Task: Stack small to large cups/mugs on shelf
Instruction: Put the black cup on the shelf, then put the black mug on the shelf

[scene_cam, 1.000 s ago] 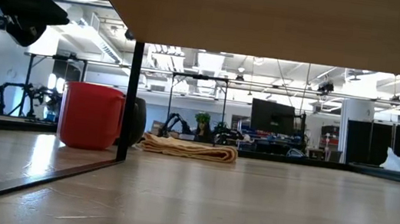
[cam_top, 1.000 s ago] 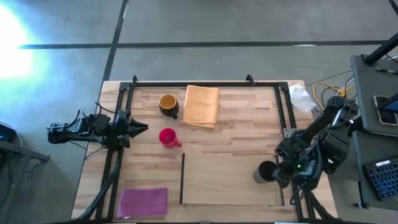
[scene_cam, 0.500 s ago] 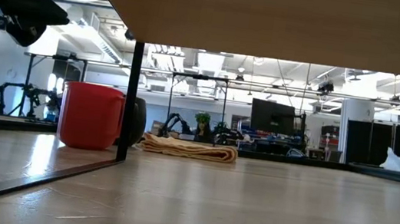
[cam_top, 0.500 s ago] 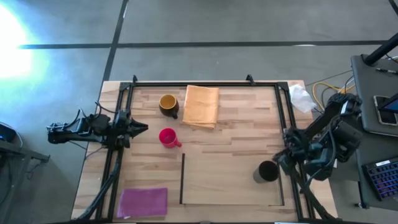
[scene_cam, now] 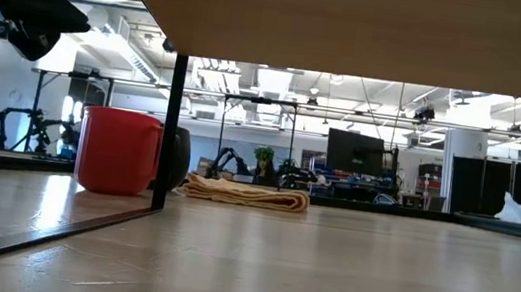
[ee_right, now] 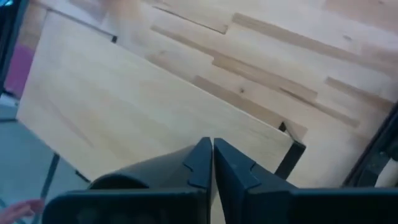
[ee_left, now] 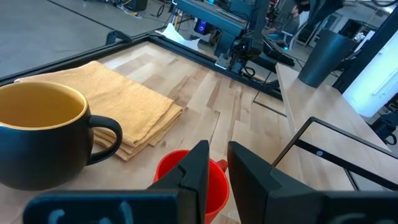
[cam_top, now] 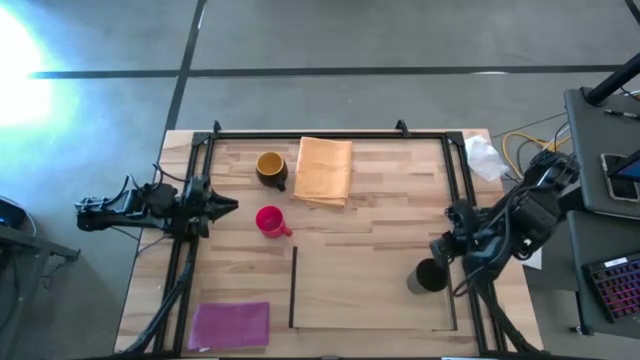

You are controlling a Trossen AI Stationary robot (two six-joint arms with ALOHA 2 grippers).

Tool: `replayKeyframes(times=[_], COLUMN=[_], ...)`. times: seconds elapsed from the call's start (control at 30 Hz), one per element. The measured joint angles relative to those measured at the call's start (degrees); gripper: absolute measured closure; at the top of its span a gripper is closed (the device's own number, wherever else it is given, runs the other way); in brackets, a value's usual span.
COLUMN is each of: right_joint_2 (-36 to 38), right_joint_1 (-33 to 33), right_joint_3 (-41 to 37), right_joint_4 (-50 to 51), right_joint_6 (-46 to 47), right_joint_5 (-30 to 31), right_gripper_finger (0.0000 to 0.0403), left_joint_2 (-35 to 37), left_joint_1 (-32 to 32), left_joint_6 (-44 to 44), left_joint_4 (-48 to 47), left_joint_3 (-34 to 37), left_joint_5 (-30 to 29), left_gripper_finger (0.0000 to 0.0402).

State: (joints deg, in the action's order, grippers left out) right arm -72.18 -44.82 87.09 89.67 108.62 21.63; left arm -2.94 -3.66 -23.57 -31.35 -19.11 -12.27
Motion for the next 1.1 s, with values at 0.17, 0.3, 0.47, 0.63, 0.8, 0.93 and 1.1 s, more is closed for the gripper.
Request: replayKeyframes(times=[0.17, 0.3, 0.47, 0.63, 0.8, 0.93, 1.1], right_joint_2=[0.04, -0.05, -0.24, -0.24, -0.24, -0.24, -0.01], right_joint_1=[0.0, 0.0, 0.0, -0.02, 0.0, -0.02, 0.04], right_joint_3=[-2.8, -4.13, -4.17, -4.3, -4.3, -4.3, -3.19], right_joint_4=[-4.32, -9.35, -9.67, -9.41, -9.67, -8.59, 0.57], right_joint_6=[1.54, -0.54, -0.63, -0.66, -0.88, -1.03, 4.41], right_joint_5=[-1.23, -2.32, -4.13, -6.11, -6.06, -4.95, 11.58], right_gripper_finger=[0.0394, 0.0394, 0.0394, 0.0394, 0.0394, 0.0394, 0.0394], left_joint_2=[0.0, 0.0, 0.02, 0.0, 0.0, -0.02, 0.0], left_joint_1=[0.0, 0.02, 0.02, 0.0, 0.02, 0.0, 0.02], left_joint_6=[0.0, 0.0, 0.0, 0.0, 0.0, 0.0, 0.0], left_joint_4=[0.0, -0.01, -0.02, -0.02, -0.02, 0.0, -0.02], left_joint_3=[0.0, 0.0, 0.0, 0.0, 0.0, 0.0, 0.0], left_joint_5=[0.0, 0.0, 0.0, 0.0, 0.0, 0.0, 0.0], left_gripper_finger=[0.0356, 0.0356, 0.0356, 0.0356, 0.0356, 0.0356, 0.0356])
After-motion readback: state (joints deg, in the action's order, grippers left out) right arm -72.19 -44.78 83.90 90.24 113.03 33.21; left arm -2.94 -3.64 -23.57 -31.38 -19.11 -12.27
